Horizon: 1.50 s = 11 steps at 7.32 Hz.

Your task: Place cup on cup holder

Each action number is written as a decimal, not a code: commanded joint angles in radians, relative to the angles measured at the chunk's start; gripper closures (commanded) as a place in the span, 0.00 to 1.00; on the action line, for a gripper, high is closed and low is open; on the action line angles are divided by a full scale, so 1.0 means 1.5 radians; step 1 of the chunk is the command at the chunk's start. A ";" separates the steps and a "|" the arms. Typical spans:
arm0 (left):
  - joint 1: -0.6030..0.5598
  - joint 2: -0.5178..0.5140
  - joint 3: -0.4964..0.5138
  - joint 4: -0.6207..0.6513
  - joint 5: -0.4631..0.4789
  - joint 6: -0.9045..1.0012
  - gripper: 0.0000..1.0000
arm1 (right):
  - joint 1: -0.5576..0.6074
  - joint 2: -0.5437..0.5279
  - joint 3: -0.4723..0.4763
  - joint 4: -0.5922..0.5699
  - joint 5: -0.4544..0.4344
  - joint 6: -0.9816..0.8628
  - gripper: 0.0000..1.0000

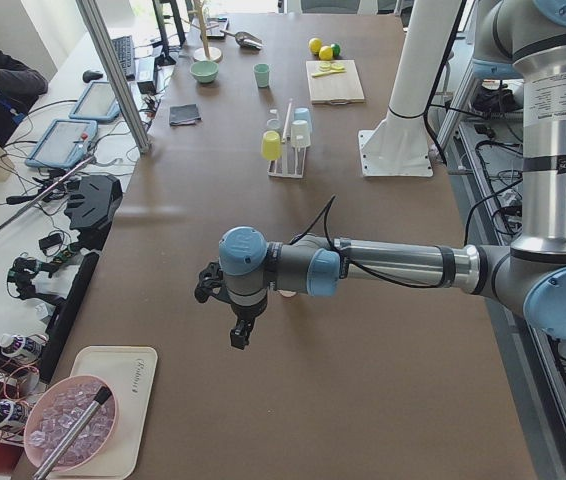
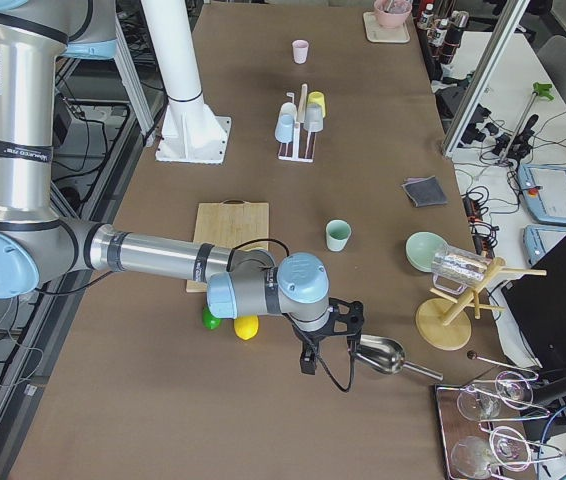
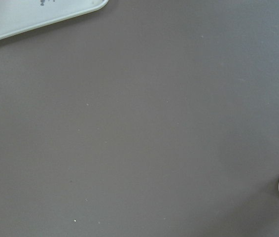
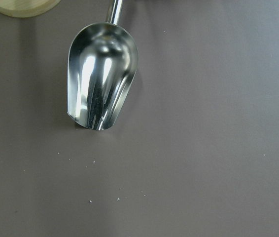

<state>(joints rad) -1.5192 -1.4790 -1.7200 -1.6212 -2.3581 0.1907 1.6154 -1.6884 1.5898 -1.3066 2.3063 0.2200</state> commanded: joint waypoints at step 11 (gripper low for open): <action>0.079 -0.024 -0.109 0.018 0.049 0.020 0.02 | -0.123 0.100 0.009 -0.112 0.000 0.002 0.00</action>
<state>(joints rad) -1.4340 -1.5121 -1.8620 -1.6242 -2.3132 0.2199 1.4570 -1.5903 1.6027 -1.4277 2.2963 0.2234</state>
